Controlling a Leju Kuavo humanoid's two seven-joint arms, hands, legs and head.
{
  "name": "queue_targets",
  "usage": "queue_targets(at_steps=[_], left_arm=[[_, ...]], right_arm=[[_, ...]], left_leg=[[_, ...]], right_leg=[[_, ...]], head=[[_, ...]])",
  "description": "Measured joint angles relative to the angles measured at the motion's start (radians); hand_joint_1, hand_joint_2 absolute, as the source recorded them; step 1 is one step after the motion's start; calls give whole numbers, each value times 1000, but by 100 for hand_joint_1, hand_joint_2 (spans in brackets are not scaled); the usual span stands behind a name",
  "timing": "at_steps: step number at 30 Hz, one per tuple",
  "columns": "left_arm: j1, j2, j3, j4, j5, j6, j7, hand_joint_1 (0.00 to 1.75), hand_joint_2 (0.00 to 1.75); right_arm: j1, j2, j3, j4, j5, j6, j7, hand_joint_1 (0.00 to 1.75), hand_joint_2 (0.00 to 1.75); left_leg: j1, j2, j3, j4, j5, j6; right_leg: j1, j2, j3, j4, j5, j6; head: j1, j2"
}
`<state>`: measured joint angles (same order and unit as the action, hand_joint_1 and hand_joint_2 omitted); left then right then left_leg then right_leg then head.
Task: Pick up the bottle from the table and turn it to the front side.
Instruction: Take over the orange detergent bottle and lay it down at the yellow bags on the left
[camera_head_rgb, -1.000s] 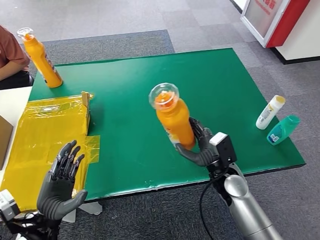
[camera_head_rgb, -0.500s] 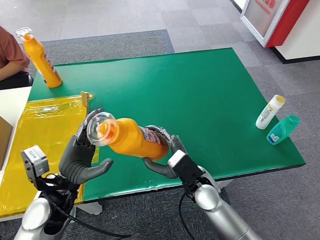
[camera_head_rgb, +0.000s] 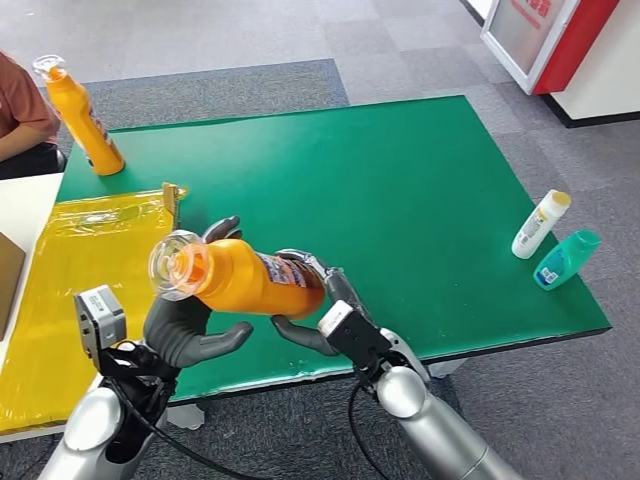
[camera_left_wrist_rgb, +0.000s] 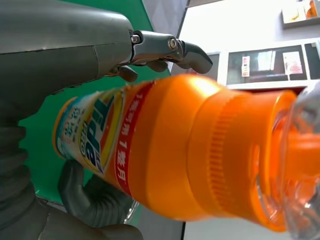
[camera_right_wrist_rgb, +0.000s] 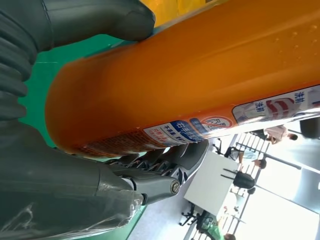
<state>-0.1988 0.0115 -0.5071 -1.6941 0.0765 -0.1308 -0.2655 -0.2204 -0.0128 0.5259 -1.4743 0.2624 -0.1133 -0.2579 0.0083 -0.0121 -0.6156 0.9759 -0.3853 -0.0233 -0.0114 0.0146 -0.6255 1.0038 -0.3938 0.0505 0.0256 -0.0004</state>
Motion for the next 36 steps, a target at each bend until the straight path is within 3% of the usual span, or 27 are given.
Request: queue_targets(at_steps=[13,14,17,18,30,31,34,35,36], left_arm=[[-30,0,-40,26,5,18,11,0,175],[-31,0,-41,28,5,18,11,12,175],[-37,0,-42,33,5,19,11,143,175],[-38,0,-42,35,5,20,11,175,175],[-37,2,-39,36,-3,43,4,175,175],[-37,2,-38,36,-4,43,3,175,175],[-36,3,-38,36,-6,43,-2,175,175],[-35,3,-38,37,-6,43,-3,175,175],[-34,4,-38,37,-9,44,-4,175,175]], right_arm=[[-15,2,35,8,4,-6,2,175,175],[-16,2,37,8,4,-6,2,175,175],[-18,2,40,8,4,-6,2,175,175],[-18,2,42,8,5,-7,2,175,175],[-16,2,56,8,10,-11,3,175,175],[-16,2,57,8,10,-12,3,144,175],[-16,2,57,8,9,-12,4,13,175],[-16,2,58,8,8,-11,4,0,175],[-16,2,59,8,5,-12,6,0,175]], left_leg=[[0,0,0,0,0,0],[0,0,0,0,0,0],[0,0,0,0,0,0],[0,0,0,0,0,0],[0,0,0,0,0,0],[0,0,0,0,0,0],[0,0,0,0,0,0],[0,0,0,0,0,0],[0,0,0,0,0,0]], right_leg=[[0,0,0,0,0,0],[0,0,0,0,0,0],[0,0,0,0,0,0],[0,0,0,0,0,0],[0,0,0,0,0,0],[0,0,0,0,0,0],[0,0,0,0,0,0],[0,0,0,0,0,0],[0,0,0,0,0,0]], head=[[0,0],[0,0],[0,0],[0,0],[0,0],[0,0],[0,0],[0,0],[0,0]])
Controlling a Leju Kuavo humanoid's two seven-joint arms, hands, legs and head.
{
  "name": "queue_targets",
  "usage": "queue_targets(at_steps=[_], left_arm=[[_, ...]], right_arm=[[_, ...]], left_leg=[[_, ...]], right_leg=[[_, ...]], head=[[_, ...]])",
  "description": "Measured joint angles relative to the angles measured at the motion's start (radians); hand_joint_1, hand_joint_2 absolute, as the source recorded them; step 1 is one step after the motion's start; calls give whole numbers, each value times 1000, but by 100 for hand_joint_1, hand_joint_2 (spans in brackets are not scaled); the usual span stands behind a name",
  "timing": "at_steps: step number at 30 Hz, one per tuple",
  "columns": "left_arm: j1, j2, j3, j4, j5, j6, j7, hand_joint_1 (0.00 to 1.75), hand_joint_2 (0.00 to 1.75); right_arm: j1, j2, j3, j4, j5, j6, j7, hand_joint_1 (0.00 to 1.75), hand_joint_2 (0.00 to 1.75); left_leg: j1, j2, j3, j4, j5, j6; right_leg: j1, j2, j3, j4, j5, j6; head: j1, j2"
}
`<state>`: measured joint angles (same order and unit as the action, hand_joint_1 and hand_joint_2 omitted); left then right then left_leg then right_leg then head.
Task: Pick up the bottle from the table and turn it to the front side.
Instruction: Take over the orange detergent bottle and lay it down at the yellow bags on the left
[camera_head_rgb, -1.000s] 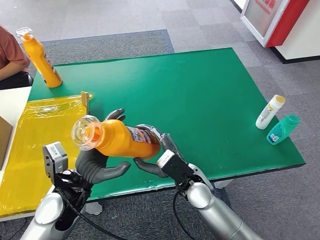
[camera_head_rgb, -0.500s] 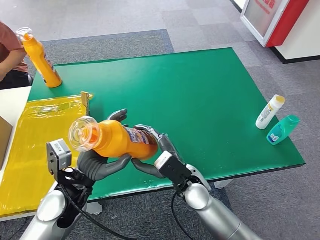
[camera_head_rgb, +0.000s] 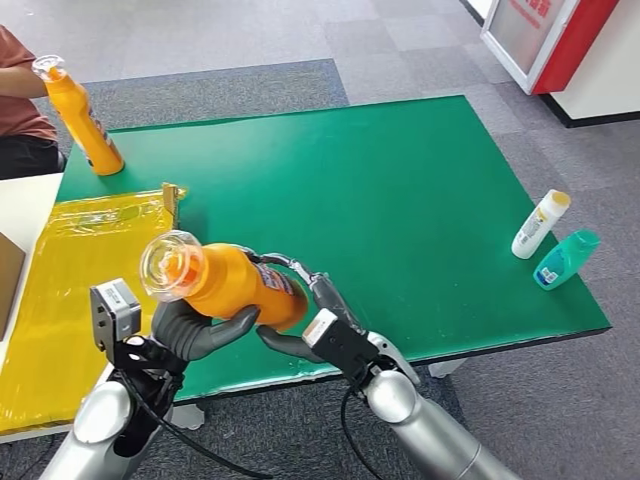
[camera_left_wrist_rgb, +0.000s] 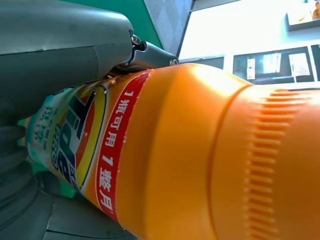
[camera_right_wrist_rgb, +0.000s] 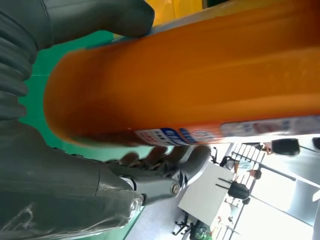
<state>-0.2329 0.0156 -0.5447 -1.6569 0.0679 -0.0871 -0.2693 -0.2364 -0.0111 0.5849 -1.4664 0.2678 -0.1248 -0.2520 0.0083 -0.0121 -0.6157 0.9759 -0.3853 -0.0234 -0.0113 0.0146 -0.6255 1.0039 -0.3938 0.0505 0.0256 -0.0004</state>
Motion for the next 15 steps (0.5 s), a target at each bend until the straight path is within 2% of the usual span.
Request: queue_targets(at_steps=[5,10,15], left_arm=[[3,17,14,2,-43,29,-1,175,175],[2,52,64,15,-123,51,15,175,175],[-9,86,113,47,-231,66,62,175,175]], right_arm=[[0,-1,-6,0,-17,-8,10,0,175],[5,-7,-41,0,-23,-16,16,0,175],[16,-13,-79,-3,-26,-18,16,0,175]], left_leg=[[0,0,0,0,0,0],[0,0,0,0,0,0],[0,0,0,0,0,0]], right_leg=[[0,0,0,0,0,0],[0,0,0,0,0,0],[0,0,-1,0,0,0]], head=[[0,0],[0,0],[0,0]])
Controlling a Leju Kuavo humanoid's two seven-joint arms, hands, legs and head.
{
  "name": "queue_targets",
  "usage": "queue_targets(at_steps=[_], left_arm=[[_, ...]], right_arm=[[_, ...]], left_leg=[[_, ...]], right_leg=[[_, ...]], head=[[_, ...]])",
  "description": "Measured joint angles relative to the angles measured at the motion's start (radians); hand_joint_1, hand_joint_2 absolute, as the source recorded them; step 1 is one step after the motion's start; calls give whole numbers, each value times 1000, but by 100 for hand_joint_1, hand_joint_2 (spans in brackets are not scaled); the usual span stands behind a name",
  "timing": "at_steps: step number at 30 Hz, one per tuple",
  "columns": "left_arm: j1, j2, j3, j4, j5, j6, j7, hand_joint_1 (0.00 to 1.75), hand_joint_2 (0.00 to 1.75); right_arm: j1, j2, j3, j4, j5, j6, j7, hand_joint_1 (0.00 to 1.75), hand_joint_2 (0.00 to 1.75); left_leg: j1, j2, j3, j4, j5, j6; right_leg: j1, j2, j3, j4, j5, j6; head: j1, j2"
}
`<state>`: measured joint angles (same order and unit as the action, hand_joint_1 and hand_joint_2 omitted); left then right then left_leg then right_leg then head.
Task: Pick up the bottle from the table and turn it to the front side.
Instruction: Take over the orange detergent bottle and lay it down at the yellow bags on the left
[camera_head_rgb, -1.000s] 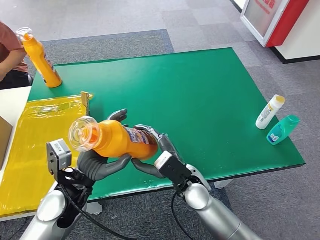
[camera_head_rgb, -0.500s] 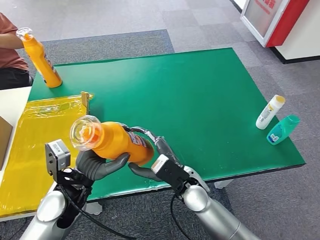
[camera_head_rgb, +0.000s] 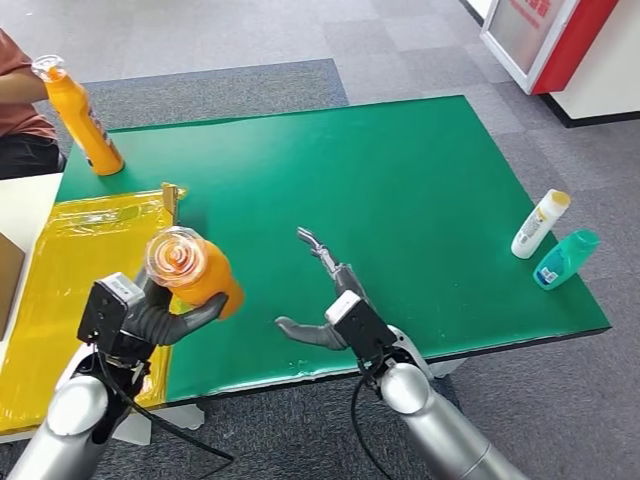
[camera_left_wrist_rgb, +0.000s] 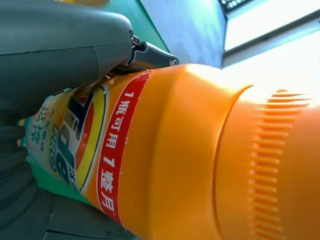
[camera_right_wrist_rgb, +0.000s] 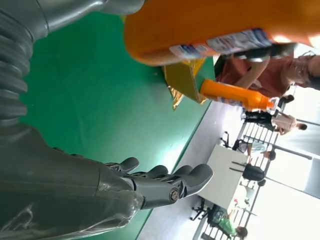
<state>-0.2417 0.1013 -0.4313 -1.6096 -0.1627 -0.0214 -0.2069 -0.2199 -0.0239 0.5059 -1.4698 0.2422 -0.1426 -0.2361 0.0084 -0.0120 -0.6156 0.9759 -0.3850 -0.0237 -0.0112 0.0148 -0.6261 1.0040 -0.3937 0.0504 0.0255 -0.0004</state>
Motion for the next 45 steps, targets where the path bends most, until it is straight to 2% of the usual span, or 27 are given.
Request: queue_targets(at_steps=[11,17,21,25,27,34,45], left_arm=[[-24,73,92,132,-148,-31,106,175,175],[-33,99,110,171,-181,-35,129,175,175],[-53,141,135,223,-205,-68,132,175,175],[-68,163,151,252,-217,-78,128,175,175],[-74,169,153,260,-247,-69,131,175,175],[-67,198,155,286,-505,20,176,175,175],[-45,195,178,309,-591,69,203,175,175]], right_arm=[[51,-41,-134,-70,0,34,-17,0,175],[58,-46,-155,-87,12,42,-19,0,175],[57,-47,-157,-91,28,55,-19,0,175],[56,-48,-157,-93,30,56,-19,0,175],[56,-48,-157,-94,33,56,-20,0,175],[75,-56,-166,-125,68,70,-24,0,175],[82,-59,-164,-132,95,95,-2,0,175]], left_leg=[[0,0,0,0,0,0],[0,0,0,0,0,0],[0,1,0,0,0,-1],[0,1,0,0,0,-1],[0,1,0,0,0,-1],[0,1,0,0,0,-1],[0,1,0,0,0,-1]], right_leg=[[0,0,0,0,0,0],[0,0,0,0,0,0],[0,1,-1,1,1,-1],[1,1,-1,1,1,-1],[1,1,-1,1,1,-1],[1,1,-1,1,0,-1],[1,1,-1,1,0,-1]], head=[[0,0],[0,0],[0,0],[0,0],[0,0],[0,0],[0,0]])
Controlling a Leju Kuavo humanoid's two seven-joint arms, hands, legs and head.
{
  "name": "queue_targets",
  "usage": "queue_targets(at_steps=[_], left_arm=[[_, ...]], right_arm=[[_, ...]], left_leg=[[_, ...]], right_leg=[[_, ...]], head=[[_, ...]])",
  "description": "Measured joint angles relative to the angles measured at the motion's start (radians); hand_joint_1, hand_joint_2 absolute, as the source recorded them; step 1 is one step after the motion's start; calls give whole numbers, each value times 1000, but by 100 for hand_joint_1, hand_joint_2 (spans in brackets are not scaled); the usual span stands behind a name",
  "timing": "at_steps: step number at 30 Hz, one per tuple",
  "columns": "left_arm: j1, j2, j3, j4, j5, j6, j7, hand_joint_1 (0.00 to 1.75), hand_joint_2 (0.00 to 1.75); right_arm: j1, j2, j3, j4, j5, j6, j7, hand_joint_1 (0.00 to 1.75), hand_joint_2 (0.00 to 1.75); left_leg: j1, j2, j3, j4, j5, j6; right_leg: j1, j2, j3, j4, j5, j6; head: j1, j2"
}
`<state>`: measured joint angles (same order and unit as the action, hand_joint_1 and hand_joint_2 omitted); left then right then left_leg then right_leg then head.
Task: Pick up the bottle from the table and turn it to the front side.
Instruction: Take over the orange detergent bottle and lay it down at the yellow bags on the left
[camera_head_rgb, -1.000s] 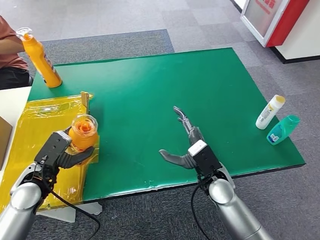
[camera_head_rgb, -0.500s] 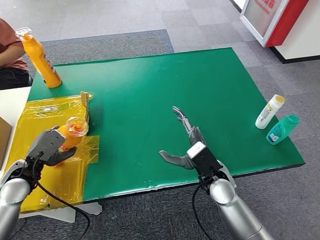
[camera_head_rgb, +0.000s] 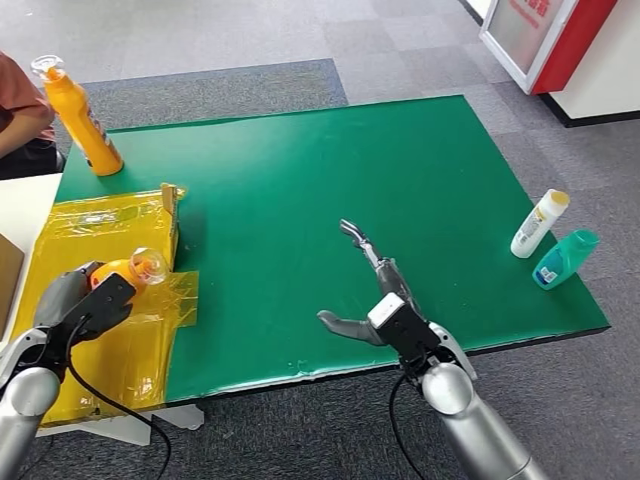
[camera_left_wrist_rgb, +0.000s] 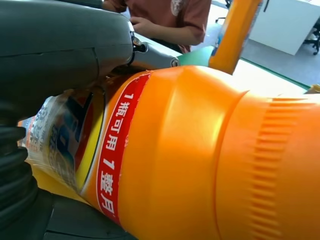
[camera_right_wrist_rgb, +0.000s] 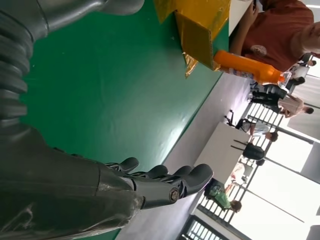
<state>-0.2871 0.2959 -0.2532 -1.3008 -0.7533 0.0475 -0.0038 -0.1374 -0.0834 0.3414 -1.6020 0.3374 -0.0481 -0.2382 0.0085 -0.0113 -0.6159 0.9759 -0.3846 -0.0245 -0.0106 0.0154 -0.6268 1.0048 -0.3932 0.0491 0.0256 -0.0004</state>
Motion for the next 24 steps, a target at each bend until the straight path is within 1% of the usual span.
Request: queue_targets(at_steps=[7,11,17,24], left_arm=[[32,-1,14,12,-121,54,13,175,175],[37,-2,15,20,-141,61,13,0,175],[54,-19,19,27,-159,69,23,0,175],[81,-24,23,17,-190,74,-13,0,175]], right_arm=[[4,0,13,0,9,3,2,0,175],[4,0,21,0,11,4,2,0,175],[7,-2,30,-10,27,5,3,0,175],[28,-9,30,-32,40,-1,-15,0,175]], left_leg=[[0,0,0,0,0,0],[0,0,0,0,0,0],[0,0,0,0,0,0],[0,0,0,0,0,0]], right_leg=[[0,0,0,0,0,0],[0,0,0,0,0,0],[0,0,0,0,0,0],[0,0,0,0,0,0]], head=[[0,0],[0,0],[0,0],[0,0]])
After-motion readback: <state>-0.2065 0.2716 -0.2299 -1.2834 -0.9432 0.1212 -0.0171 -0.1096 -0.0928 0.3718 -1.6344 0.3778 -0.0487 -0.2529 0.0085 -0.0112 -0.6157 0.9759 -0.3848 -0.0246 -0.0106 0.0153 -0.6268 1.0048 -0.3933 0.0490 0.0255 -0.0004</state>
